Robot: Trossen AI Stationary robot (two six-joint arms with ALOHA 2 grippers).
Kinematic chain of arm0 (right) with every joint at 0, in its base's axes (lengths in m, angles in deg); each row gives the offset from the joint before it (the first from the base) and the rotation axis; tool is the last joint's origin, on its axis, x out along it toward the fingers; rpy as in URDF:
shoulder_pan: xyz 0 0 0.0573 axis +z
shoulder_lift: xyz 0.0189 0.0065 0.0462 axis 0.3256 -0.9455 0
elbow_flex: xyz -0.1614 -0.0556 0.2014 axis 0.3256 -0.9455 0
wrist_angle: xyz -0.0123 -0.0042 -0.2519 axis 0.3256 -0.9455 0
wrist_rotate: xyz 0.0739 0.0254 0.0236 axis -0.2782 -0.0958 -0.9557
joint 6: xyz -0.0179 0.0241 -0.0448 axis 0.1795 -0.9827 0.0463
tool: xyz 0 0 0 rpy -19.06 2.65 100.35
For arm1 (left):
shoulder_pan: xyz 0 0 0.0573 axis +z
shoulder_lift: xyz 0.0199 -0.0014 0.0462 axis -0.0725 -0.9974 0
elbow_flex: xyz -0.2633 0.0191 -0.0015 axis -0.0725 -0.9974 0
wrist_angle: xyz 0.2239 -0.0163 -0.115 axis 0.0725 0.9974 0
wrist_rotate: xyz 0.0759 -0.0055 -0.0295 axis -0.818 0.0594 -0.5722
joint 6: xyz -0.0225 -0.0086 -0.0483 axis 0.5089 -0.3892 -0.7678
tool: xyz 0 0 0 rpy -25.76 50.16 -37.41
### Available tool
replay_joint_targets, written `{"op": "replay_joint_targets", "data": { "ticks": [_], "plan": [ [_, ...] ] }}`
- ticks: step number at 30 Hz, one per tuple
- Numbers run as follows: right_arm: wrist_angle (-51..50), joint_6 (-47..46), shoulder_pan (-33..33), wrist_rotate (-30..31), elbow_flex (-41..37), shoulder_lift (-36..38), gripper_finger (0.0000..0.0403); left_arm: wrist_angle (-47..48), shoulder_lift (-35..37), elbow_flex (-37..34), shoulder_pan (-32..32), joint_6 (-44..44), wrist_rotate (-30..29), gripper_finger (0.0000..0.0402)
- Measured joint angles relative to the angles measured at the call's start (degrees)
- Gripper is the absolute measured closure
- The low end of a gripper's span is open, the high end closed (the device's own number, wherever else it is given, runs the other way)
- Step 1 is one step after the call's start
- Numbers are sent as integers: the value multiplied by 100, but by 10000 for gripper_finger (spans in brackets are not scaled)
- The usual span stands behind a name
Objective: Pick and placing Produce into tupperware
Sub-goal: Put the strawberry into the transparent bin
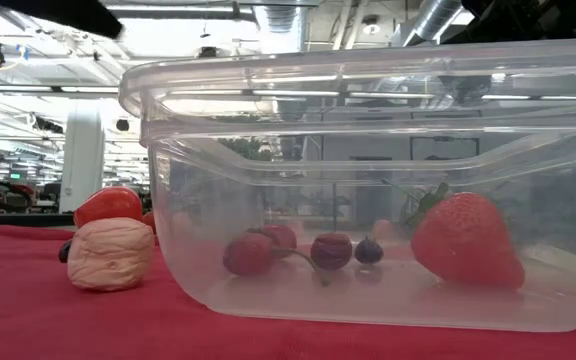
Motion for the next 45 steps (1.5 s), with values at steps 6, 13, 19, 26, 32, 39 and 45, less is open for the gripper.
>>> {"op": "replay_joint_targets", "data": {
  "ticks": [6,13,19,26,32,39,45],
  "plan": [
    [20,0,0,0,0,0,326,2000,9,0,-626,-2635,-286,225],
    [67,4,-2,-1,0,0,326,3959,71,-189,-1046,-5289,-703,230],
    [135,10,-4,7,-2,-2,326,3961,750,-1228,-961,-5917,-685,245],
    [152,119,-4,13,-2,-2,326,3347,2268,-2629,-675,-6834,-856,268],
    [150,111,5,7,-2,-2,326,1838,3024,-3337,-171,-6098,-777,274],
    [178,111,66,5,-2,-2,326,1204,3042,-3447,537,-5411,-116,275],
    [197,133,61,9,-2,-2,326,1413,3295,-3366,1703,-4447,1307,275]
  ]
}}
